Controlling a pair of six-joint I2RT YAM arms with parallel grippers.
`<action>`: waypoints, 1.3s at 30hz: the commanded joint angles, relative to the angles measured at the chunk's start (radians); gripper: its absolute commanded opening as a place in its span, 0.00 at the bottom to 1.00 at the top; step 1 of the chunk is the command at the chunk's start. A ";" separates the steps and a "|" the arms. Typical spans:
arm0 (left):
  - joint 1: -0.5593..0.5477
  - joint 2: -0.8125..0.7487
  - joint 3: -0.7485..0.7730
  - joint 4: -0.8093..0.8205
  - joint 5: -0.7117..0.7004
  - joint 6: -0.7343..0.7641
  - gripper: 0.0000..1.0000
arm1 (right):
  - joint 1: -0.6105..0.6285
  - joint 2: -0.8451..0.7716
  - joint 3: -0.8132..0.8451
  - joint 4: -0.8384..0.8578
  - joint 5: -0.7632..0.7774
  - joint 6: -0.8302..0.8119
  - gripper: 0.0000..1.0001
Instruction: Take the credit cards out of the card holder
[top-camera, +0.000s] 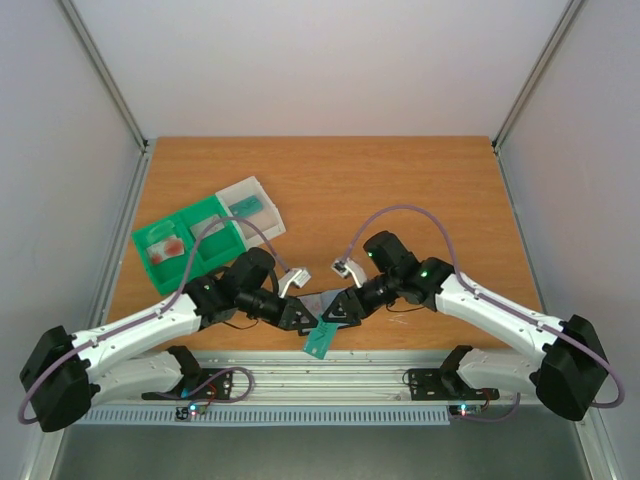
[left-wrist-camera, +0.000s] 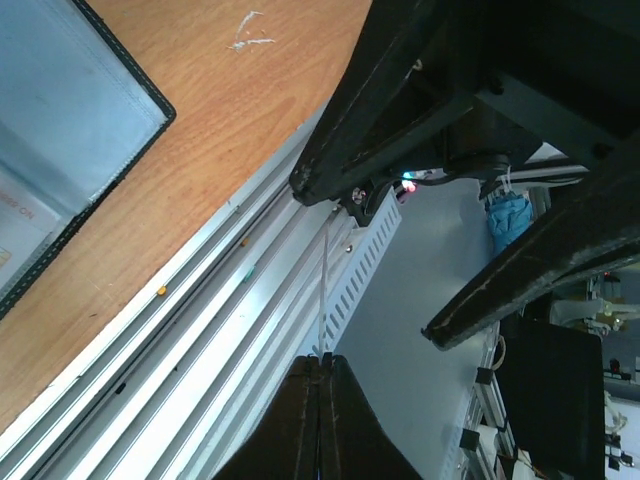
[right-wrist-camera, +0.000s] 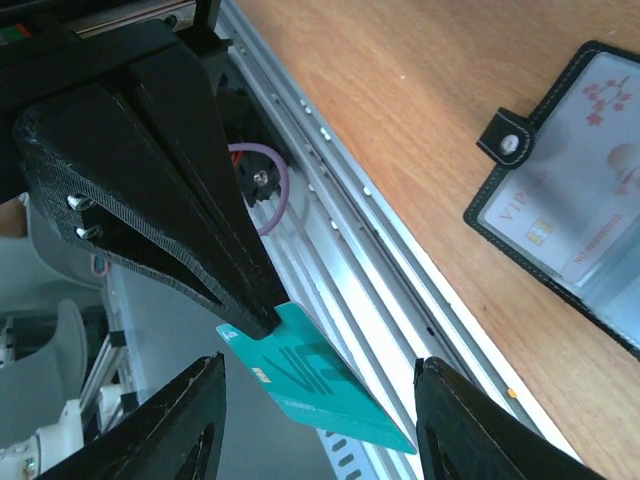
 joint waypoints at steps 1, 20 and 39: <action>-0.007 -0.025 0.003 0.056 0.042 0.025 0.00 | -0.004 0.024 -0.016 0.047 -0.095 -0.015 0.51; -0.008 -0.140 0.071 -0.077 -0.126 -0.002 0.22 | -0.003 0.006 -0.098 0.213 -0.208 0.076 0.01; -0.007 -0.602 0.058 -0.250 -0.603 -0.224 0.93 | -0.048 -0.132 -0.037 0.333 0.149 0.501 0.01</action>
